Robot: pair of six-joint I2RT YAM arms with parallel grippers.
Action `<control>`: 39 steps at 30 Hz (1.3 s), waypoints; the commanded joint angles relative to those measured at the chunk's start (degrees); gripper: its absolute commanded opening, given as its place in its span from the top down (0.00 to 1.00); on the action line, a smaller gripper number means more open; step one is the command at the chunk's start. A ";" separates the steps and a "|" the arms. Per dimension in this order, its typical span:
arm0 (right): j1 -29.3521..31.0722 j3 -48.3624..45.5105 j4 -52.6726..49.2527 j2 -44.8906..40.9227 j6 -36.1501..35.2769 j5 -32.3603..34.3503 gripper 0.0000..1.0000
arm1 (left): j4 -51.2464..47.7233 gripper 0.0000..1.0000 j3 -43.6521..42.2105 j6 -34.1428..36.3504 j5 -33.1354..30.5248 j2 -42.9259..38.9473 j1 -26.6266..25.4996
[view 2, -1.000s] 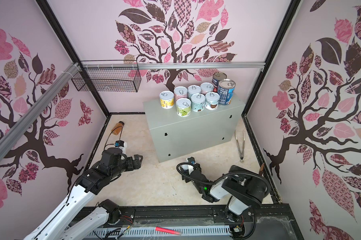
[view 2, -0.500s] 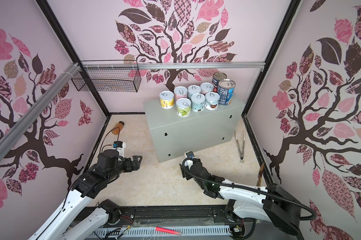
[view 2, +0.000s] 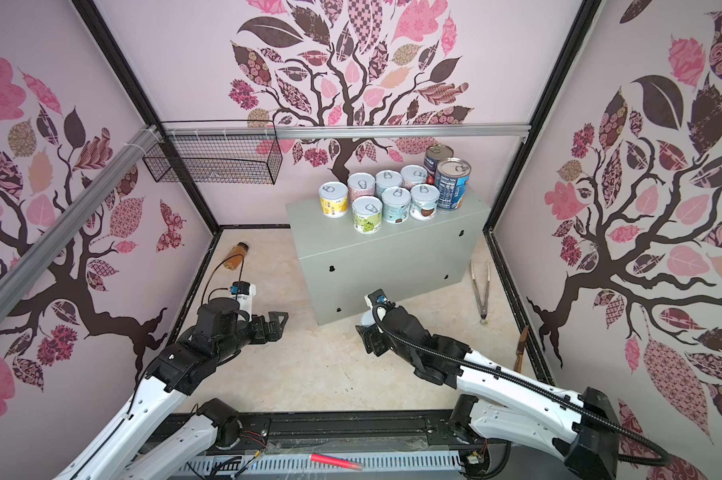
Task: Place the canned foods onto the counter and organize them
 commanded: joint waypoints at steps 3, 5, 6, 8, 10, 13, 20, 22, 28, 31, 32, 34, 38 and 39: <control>0.08 14.99 -10.03 2.17 -1.92 -7.98 0.54 | 1.30 0.02 -1.74 0.85 1.29 -0.12 0.18; 0.08 19.91 -13.03 4.41 -1.89 -9.28 0.54 | 1.34 0.02 -1.70 0.85 1.32 -0.20 0.18; 0.09 22.45 -14.30 5.47 -1.76 -9.64 0.53 | 1.38 0.02 -1.75 0.86 1.37 -0.26 0.18; 0.09 26.71 -16.13 7.28 -1.53 -10.02 0.52 | 1.38 0.02 -1.74 0.89 1.45 -0.39 0.18; 0.11 30.44 -17.21 8.82 -1.40 -10.02 0.52 | 1.38 0.02 -1.83 0.89 1.49 -0.52 0.18; 0.08 35.57 -18.22 11.09 -1.58 -10.12 0.53 | 1.60 0.02 -1.82 0.92 1.80 -0.76 0.19; 0.10 47.33 -17.88 18.74 -2.45 -10.45 0.53 | 1.91 0.02 -1.87 0.98 2.24 -0.94 0.42; 0.13 50.30 -17.54 21.10 -2.92 -10.47 0.53 | 1.57 0.02 -1.78 0.95 1.98 -1.12 0.49; 0.11 57.53 -15.42 28.47 -5.74 -6.96 0.54 | 1.74 0.02 -2.10 0.85 1.74 -2.69 0.48; 0.08 61.56 -14.50 32.75 -7.47 -6.14 0.54 | 1.74 0.02 -2.16 0.85 1.71 -3.08 0.44; 0.07 63.28 -14.60 34.49 -8.08 -5.80 0.54 | 1.74 0.02 -2.22 0.87 1.80 -3.15 0.47; -0.07 66.75 -14.99 37.63 -8.96 -4.72 0.54 | 1.74 0.02 -2.19 0.88 1.75 -3.32 0.51; -1.63 75.96 -17.99 44.66 -8.37 -3.76 0.54 | 1.77 0.02 -2.23 1.06 2.40 -3.90 0.45; -2.18 77.51 -17.91 45.99 -8.26 -3.55 0.54 | 1.86 0.02 -2.20 1.18 2.53 -4.14 0.51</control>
